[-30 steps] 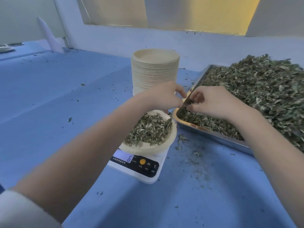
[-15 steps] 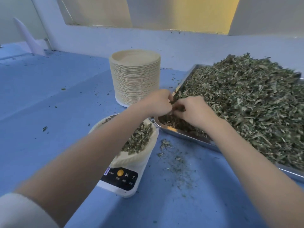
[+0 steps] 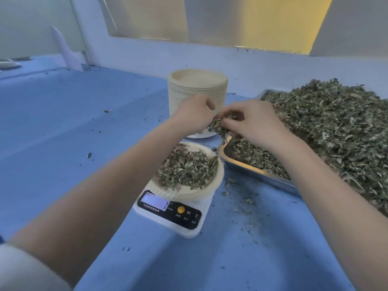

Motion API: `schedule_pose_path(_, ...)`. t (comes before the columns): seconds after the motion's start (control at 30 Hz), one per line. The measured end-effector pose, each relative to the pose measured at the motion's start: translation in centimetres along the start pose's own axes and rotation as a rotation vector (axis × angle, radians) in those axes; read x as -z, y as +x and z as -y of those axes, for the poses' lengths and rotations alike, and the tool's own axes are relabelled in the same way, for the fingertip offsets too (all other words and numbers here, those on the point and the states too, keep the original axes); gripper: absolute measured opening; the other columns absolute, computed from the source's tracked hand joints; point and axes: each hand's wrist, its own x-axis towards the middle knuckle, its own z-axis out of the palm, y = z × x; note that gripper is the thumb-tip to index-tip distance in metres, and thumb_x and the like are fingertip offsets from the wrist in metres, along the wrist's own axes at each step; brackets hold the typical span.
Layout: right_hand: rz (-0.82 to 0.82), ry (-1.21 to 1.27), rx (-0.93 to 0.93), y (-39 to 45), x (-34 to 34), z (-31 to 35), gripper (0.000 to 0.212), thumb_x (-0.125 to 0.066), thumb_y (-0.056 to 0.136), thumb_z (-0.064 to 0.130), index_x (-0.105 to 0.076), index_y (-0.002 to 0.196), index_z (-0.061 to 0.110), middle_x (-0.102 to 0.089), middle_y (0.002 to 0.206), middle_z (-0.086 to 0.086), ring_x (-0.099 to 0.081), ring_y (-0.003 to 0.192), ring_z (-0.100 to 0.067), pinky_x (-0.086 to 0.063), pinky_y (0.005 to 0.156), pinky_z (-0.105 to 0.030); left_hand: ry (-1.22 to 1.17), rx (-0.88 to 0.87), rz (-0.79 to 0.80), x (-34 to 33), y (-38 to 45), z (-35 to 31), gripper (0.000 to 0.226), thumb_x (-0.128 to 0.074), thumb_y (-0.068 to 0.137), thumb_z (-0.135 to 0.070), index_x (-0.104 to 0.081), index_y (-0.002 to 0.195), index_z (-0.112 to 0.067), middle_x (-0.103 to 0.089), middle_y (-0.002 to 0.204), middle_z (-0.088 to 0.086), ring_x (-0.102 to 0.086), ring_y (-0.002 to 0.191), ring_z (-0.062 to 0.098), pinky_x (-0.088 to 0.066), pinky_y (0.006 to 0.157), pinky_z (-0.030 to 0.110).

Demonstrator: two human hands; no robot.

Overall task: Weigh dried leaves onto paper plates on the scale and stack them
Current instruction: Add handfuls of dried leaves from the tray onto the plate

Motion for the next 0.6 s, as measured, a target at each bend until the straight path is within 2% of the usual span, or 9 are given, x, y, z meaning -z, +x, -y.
schedule_pose_path(0.07, 0.130, -0.012, 0.045, 0.3, -0.5, 1.8, 0.016, -0.071, 0.082, 0.022, -0.067, 0.087, 0.037, -0.055, 0.069, 0.016, -0.053, 0.062, 0.000, -0.036, 0.054, -0.005, 0.067, 0.012, -0.084, 1.7, -0.5, 0.8, 0.029, -0.040, 0.088, -0.003, -0.061, 0.104, -0.016, -0.063, 0.108, 0.006, -0.057, 0.090, 0.024, -0.045, 0.068, 0.026)
schedule_pose_path(0.17, 0.373, -0.156, 0.052, 0.5, -1.3, 3.2, 0.026, -0.073, 0.080, 0.031, -0.068, 0.104, 0.036, -0.056, 0.084, 0.013, -0.054, 0.083, -0.003, -0.035, 0.068, -0.021, 0.114, 0.068, -0.084, 3.8, -1.6, 2.4, 0.030, -0.037, 0.088, 0.000, -0.061, 0.090, -0.018, -0.061, 0.098, 0.002, -0.049, 0.072, 0.013, -0.033, 0.050, 0.016)
schedule_pose_path(0.23, 0.363, -0.064, 0.029, 0.5, -1.6, 3.3, 0.026, -0.071, 0.082, 0.033, -0.067, 0.107, 0.038, -0.057, 0.088, 0.016, -0.055, 0.086, 0.003, -0.035, 0.071, -0.022, 0.115, 0.103, -0.043, 4.5, -2.3, 3.3, 0.031, -0.038, 0.089, 0.001, -0.062, 0.087, -0.018, -0.061, 0.096, 0.003, -0.049, 0.071, 0.010, -0.033, 0.048, 0.015)
schedule_pose_path(0.3, 0.298, 0.019, 0.028, 0.5, -1.9, 3.3, 0.019, -0.066, 0.086, 0.031, -0.068, 0.104, 0.038, -0.056, 0.083, 0.021, -0.056, 0.079, 0.009, -0.037, 0.063, -0.016, 0.102, 0.115, -0.025, 4.7, -2.9, 4.0, 0.031, -0.039, 0.088, 0.002, -0.063, 0.086, -0.018, -0.063, 0.104, 0.005, -0.050, 0.072, 0.011, -0.033, 0.046, 0.017)
schedule_pose_path(0.4, 0.256, 0.007, 0.010, 0.6, -2.4, 3.2, 0.016, -0.061, 0.090, 0.030, -0.068, 0.104, 0.036, -0.061, 0.088, 0.019, -0.059, 0.090, -0.003, -0.034, 0.056, -0.010, 0.080, 0.103, -0.010, 4.6, -3.3, 4.4, 0.032, -0.039, 0.085, 0.002, -0.063, 0.086, -0.019, -0.064, 0.112, 0.008, -0.051, 0.070, 0.016, -0.036, 0.046, 0.021)
schedule_pose_path(0.5, 0.237, 0.013, -0.018, 0.5, -2.6, 3.0, 0.016, -0.058, 0.092, 0.029, -0.068, 0.104, 0.034, -0.065, 0.096, 0.012, -0.059, 0.080, 0.001, -0.037, 0.057, -0.009, 0.063, 0.087, -0.001, 4.5, -3.4, 4.6, 0.030, -0.043, 0.085, 0.000, -0.064, 0.084, -0.022, -0.065, 0.105, 0.007, -0.052, 0.067, 0.021, -0.039, 0.047, 0.023)
schedule_pose_path(0.6, 0.252, -0.034, -0.038, 0.3, -2.8, 2.5, 0.017, -0.055, 0.094, 0.031, -0.068, 0.106, 0.030, -0.061, 0.086, 0.013, -0.053, 0.071, 0.008, -0.038, 0.057, -0.010, 0.048, 0.082, 0.006, 4.5, -3.6, 4.8, 0.028, -0.046, 0.085, -0.001, -0.064, 0.084, -0.023, -0.065, 0.101, 0.007, -0.051, 0.067, 0.020, -0.040, 0.049, 0.025)
